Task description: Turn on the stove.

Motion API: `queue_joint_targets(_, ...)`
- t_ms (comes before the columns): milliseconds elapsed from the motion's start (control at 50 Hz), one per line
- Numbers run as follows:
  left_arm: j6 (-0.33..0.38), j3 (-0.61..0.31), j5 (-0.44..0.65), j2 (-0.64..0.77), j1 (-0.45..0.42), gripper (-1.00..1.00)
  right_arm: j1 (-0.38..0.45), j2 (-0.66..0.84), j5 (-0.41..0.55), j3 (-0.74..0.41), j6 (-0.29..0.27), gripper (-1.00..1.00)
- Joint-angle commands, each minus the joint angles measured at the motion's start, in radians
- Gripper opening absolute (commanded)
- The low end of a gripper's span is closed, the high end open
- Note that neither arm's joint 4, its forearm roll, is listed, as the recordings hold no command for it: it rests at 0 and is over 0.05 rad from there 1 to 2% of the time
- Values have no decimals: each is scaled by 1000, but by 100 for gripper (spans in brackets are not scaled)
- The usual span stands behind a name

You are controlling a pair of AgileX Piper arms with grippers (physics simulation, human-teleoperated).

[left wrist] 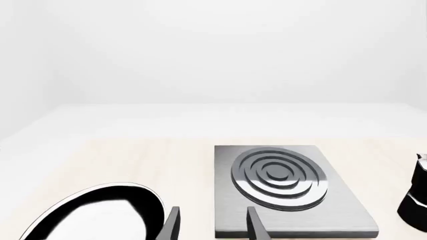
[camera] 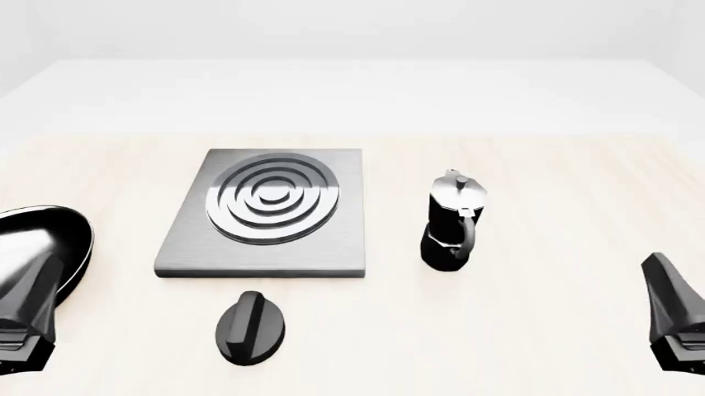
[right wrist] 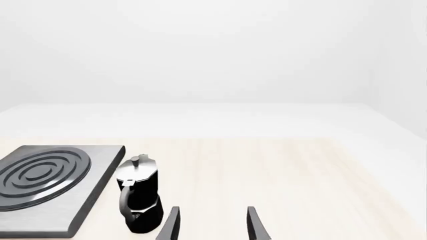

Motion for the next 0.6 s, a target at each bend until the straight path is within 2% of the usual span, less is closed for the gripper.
queue_joint_targets(20, 30, -4, -6, 0, -9, 100, -35, 0, -6, -6, 14, 100)
queue_joint_targets(100, 59, -2, -15, 40, -11, 100, -19, 0, -4, -2, -3, 100)
queue_joint_targets(140, 58, -5, -23, 50, -17, 100, -19, 0, -3, -2, -4, 100)
queue_joint_targets(160, 46, -12, -10, 19, 8, 100, -20, 0, -3, -3, -4, 100)
queue_joint_targets(200, 72, -7, -67, 104, -21, 100, -22, 1, -1, -6, -8, 100)
queue_joint_targets(320, 97, -37, -85, 151, -25, 100, -23, 0, -3, -3, -9, 100)
queue_joint_targets(340, 134, -31, -119, 199, -27, 100, -25, 0, -1, -4, -4, 100)
queue_joint_targets(360, 138, -32, -122, 194, -17, 100, -27, 0, -1, -5, -2, 100)
queue_joint_targets(440, 132, -64, -199, 382, -14, 100, -35, -1, -10, -7, 1, 100)
queue_joint_targets(480, 143, -81, -200, 430, -28, 100, -34, -1, -12, -5, -4, 100)
queue_joint_targets(500, 129, -93, -185, 438, -42, 100, -33, -1, -12, -5, -5, 100)
queue_joint_targets(560, 149, -109, -157, 443, -72, 100, -32, -1, -9, -5, -5, 100)
queue_joint_targets(600, 118, -131, -124, 447, -124, 100, -32, -1, -9, -4, -5, 100)
